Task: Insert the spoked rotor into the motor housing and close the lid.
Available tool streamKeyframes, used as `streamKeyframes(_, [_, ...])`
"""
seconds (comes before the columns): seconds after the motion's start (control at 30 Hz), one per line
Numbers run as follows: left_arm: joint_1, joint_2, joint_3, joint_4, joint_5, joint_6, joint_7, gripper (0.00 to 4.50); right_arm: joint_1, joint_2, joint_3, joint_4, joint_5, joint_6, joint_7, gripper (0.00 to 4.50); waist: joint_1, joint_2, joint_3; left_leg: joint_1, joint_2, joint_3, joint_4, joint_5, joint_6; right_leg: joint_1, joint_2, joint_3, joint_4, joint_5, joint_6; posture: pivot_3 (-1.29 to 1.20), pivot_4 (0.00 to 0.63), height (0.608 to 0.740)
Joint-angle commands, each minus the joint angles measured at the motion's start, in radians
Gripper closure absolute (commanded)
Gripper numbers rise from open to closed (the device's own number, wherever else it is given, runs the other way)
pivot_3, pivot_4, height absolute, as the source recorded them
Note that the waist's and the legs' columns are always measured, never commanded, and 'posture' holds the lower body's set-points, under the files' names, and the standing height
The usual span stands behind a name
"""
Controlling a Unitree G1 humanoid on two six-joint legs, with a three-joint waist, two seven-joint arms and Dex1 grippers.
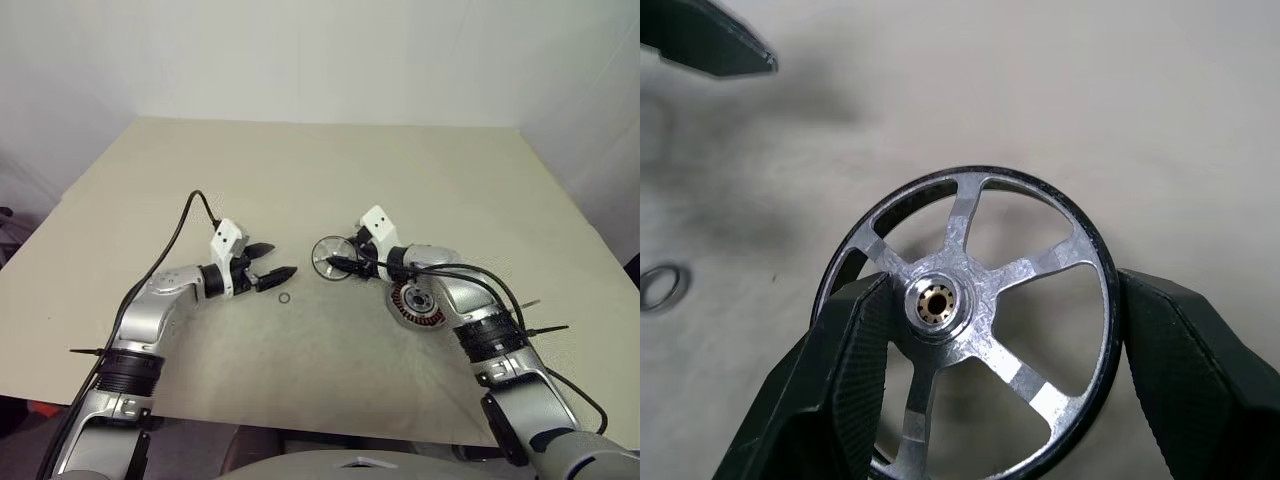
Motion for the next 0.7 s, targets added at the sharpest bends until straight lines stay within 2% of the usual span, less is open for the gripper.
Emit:
streamKeyframes(0.03, [0.001, 0.01, 0.024, -0.039, -0.006, -0.013, 0.006, 0.0, -0.039, -0.004, -0.042, 0.019, -0.002, -0.039, 0.002, 1.48, 0.0, 0.0, 0.0, 0.0, 0.0, 0.0, 0.0, 0.0, 0.0, 0.0, 0.0, 0.0, 0.0, 0.0, 0.0, 0.0, 0.0, 0.74])
streamKeyframes(0.27, [0.003, 0.009, 0.022, -0.036, -0.006, -0.015, 0.01, 0.0, -0.005, -0.034, -0.063, -0.1, 0.014, -0.071, 0.042, 1.48, 0.001, 0.0, 0.002, 0.0, 0.0, 0.0, 0.0, 0.0, 0.0, 0.0, 0.0, 0.0, 0.0, 0.0, 0.0, 0.0, 0.0, 0.74])
streamKeyframes(0.5, [-0.011, 0.001, 0.013, -0.018, -0.003, -0.018, 0.005, 0.0, 0.026, -0.052, -0.121, -0.227, 0.096, 0.037, 0.069, 1.48, 0.002, 0.0, 0.005, 0.0, 0.0, 0.0, 0.0, 0.0, 0.0, -0.001, 0.0, 0.0, 0.0, 0.001, 0.001, 0.0, 0.0, 0.74])
streamKeyframes(0.63, [-0.023, -0.001, 0.009, -0.006, 0.0, -0.022, 0.0, 0.0, 0.012, -0.037, -0.111, -0.154, 0.056, 0.023, 0.03, 0.18, 0.002, 0.0, 0.005, 0.0, 0.0, 0.0, 0.0, 0.0, 0.0, -0.001, 0.0, 0.0, 0.0, 0.0, 0.0, 0.0, 0.0, 0.74])
streamKeyframes(0.7, [-0.028, -0.002, 0.008, -0.002, 0.001, -0.022, -0.001, 0.0, 0.009, -0.033, -0.106, -0.132, 0.04, 0.001, 0.017, 0.04, 0.002, 0.0, 0.005, 0.0, 0.0, 0.0, 0.0, 0.0, 0.0, -0.001, 0.0, 0.0, 0.0, 0.0, -0.001, 0.0, 0.0, 0.74])
